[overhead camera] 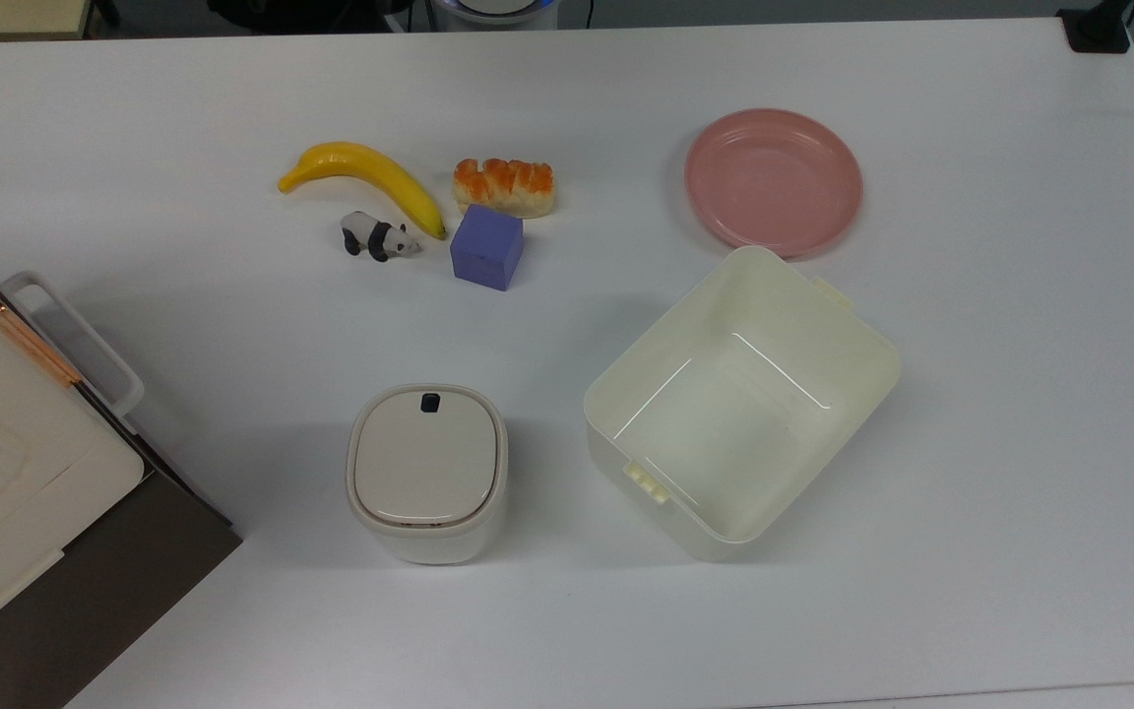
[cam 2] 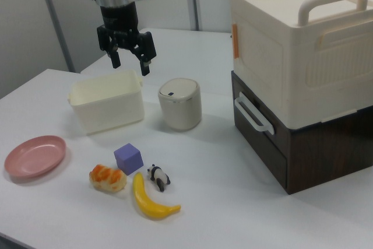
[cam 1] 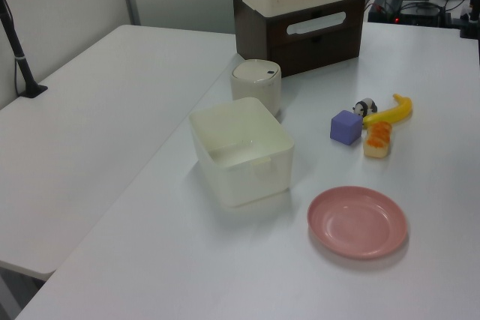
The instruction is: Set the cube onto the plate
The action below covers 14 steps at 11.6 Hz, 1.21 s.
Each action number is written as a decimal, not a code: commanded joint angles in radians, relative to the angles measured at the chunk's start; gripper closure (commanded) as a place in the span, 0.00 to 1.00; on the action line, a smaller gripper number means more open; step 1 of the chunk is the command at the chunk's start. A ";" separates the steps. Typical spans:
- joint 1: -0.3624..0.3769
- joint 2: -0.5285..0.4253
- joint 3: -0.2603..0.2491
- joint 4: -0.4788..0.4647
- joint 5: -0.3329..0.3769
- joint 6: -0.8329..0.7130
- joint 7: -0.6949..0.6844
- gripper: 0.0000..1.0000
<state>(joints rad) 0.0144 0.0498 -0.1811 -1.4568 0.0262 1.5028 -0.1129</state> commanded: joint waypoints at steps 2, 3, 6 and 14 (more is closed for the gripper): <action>0.006 -0.021 0.003 -0.030 -0.011 0.022 0.025 0.00; 0.006 -0.021 0.003 -0.030 -0.011 0.022 0.025 0.00; 0.007 -0.022 -0.001 -0.030 -0.011 0.022 0.025 0.00; 0.010 -0.015 0.104 -0.112 -0.076 0.039 0.038 0.00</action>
<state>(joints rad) 0.0166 0.0511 -0.1516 -1.4831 0.0220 1.5028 -0.0930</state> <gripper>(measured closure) 0.000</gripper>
